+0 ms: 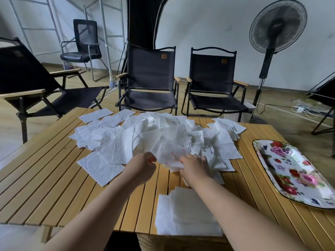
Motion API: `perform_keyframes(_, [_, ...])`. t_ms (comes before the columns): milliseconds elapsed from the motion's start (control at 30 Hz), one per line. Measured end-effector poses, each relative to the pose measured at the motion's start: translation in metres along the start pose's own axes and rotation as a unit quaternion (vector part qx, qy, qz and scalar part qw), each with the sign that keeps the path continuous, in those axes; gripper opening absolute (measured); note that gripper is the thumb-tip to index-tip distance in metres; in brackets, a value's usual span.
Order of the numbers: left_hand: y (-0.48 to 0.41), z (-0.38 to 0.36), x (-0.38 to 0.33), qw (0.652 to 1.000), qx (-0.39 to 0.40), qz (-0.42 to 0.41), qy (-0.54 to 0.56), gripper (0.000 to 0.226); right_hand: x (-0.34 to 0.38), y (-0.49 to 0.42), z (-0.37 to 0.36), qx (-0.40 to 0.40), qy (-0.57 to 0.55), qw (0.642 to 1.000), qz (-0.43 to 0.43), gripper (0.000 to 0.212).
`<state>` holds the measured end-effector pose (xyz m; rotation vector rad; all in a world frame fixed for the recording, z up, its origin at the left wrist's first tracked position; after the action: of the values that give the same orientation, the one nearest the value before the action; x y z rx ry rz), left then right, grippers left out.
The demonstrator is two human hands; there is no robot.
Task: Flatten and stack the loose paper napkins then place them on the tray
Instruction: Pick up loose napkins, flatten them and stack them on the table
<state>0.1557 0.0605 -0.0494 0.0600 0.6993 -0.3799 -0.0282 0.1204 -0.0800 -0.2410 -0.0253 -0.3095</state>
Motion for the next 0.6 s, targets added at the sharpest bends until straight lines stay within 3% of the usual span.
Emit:
perform_keyframes(233, [-0.013, -0.01, 0.005, 1.0, -0.003, -0.006, -0.01, 0.036, -0.014, 0.002, 0.003, -0.035, -0.099, 0.994, -0.03, 0.025])
perform_keyframes(433, [-0.007, -0.01, -0.007, 0.999, -0.027, -0.031, -0.01, 0.071, -0.024, 0.022, 0.035, -0.103, -0.212, 0.971, -0.043, 0.017])
perform_keyframes(500, [-0.003, -0.007, -0.015, 0.998, -0.023, -0.053, 0.016, 0.06, -0.028, 0.032, 0.046, -0.102, -0.241, 0.964, -0.046, 0.015])
perform_keyframes(600, [0.009, -0.005, -0.032, 0.993, 0.0, -0.107, 0.05, 0.019, -0.033, 0.049, 0.063, -0.081, -0.319, 0.942, -0.066, 0.011])
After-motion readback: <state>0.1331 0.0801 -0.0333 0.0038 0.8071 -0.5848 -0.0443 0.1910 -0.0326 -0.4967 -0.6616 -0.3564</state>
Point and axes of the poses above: each hand's wrist, its own y-axis away from the middle knuckle, its own z-axis out of the back of the hand, x = y × z, the point moved 3 cm from there along -y, towards the middle knuckle, and after that the axes turned 9 degrees about -x, right-handed, at the moved point
